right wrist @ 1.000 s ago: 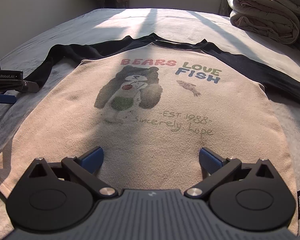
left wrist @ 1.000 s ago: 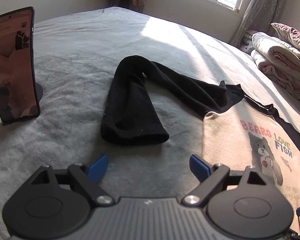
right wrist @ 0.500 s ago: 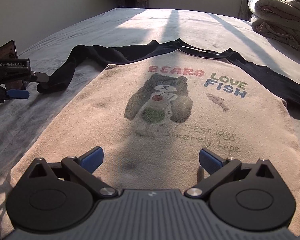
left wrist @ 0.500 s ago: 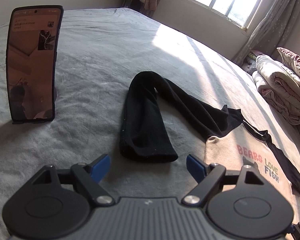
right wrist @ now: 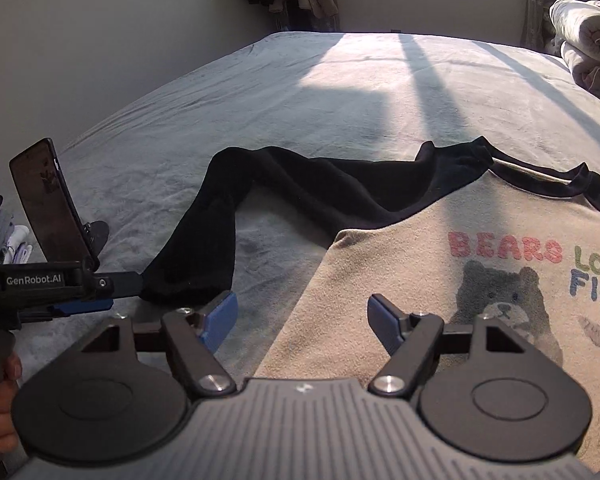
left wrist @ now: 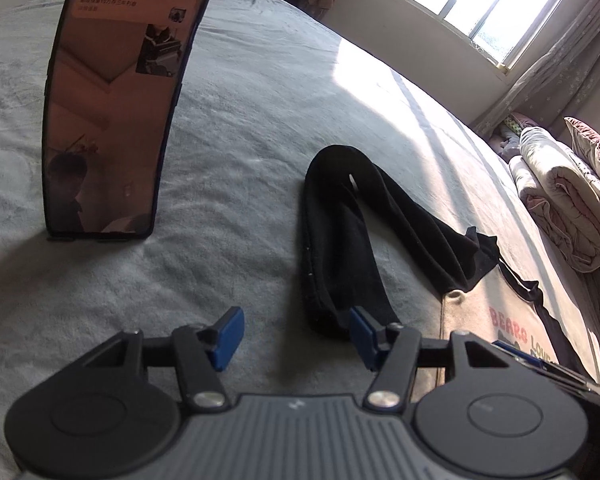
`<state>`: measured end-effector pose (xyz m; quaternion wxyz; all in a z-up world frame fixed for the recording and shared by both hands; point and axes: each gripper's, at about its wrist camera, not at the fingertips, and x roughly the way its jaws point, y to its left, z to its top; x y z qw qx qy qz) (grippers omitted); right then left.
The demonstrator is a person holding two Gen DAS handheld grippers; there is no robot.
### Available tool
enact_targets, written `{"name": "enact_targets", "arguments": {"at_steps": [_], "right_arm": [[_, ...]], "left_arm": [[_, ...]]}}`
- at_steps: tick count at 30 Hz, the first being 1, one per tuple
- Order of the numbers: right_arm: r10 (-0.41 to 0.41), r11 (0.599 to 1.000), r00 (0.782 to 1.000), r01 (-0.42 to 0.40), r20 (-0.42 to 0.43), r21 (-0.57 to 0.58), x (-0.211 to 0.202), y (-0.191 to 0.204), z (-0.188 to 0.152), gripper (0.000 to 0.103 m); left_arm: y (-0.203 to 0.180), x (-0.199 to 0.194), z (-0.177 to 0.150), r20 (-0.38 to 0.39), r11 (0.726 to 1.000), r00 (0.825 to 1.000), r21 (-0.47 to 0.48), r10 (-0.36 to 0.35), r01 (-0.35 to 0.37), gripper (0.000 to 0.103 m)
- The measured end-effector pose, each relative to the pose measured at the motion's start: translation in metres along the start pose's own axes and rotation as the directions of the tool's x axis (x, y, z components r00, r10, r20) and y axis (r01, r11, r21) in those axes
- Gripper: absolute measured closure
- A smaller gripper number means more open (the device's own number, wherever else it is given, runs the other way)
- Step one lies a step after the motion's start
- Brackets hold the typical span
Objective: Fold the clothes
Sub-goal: 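Grasp the folded black sleeve with the right gripper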
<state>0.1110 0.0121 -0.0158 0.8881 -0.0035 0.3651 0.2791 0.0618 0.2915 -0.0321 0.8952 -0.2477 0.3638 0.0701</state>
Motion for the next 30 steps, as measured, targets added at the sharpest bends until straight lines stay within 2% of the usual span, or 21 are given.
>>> {"name": "enact_targets", "arguments": {"at_steps": [2, 4, 12, 17, 24, 27, 28, 29, 30], "right_arm": [[0.039, 0.999, 0.999, -0.039, -0.007, -0.012, 0.010, 0.011, 0.006, 0.046], [0.090, 0.996, 0.996, -0.091, -0.023, -0.016, 0.020, 0.020, 0.013, 0.055], [0.141, 0.989, 0.988, -0.144, -0.068, -0.029, 0.057, 0.051, 0.030, 0.055], [0.208, 0.976, 0.973, -0.214, -0.099, -0.048, 0.065, 0.070, 0.029, 0.054], [0.154, 0.978, 0.969, -0.177, -0.193, -0.108, 0.090, 0.085, 0.029, 0.048], [0.131, 0.975, 0.971, -0.163, -0.199, -0.149, 0.095, 0.089, 0.026, 0.047], [0.118, 0.975, 0.973, -0.152, -0.198, -0.163, 0.096, 0.090, 0.026, 0.050], [0.103, 0.974, 0.976, -0.138, -0.194, -0.178, 0.096, 0.091, 0.026, 0.061], [0.100, 0.975, 0.976, -0.135, -0.192, -0.177, 0.096, 0.090, 0.028, 0.067]], "left_arm": [[0.006, 0.000, 0.002, -0.008, 1.000, 1.000, -0.001, -0.007, 0.007, 0.065], [0.011, -0.001, 0.003, -0.015, 1.000, 1.000, 0.001, -0.013, 0.013, 0.066], [0.026, -0.004, 0.002, -0.055, 1.000, 0.998, 0.004, 0.002, -0.001, 0.066], [0.031, -0.014, -0.001, -0.036, 1.000, 0.999, 0.012, 0.020, -0.020, 0.060], [0.028, -0.013, -0.012, -0.058, 0.997, 0.998, 0.076, 0.034, -0.030, 0.046], [0.027, -0.013, -0.012, -0.063, 0.997, 0.998, 0.080, 0.028, -0.023, 0.041], [0.027, -0.013, -0.012, -0.064, 0.997, 0.998, 0.078, 0.028, -0.023, 0.040], [0.026, -0.012, -0.012, -0.065, 0.997, 0.998, 0.076, 0.027, -0.023, 0.038], [0.025, -0.012, -0.012, -0.065, 0.997, 0.997, 0.078, 0.029, -0.024, 0.037]]}}
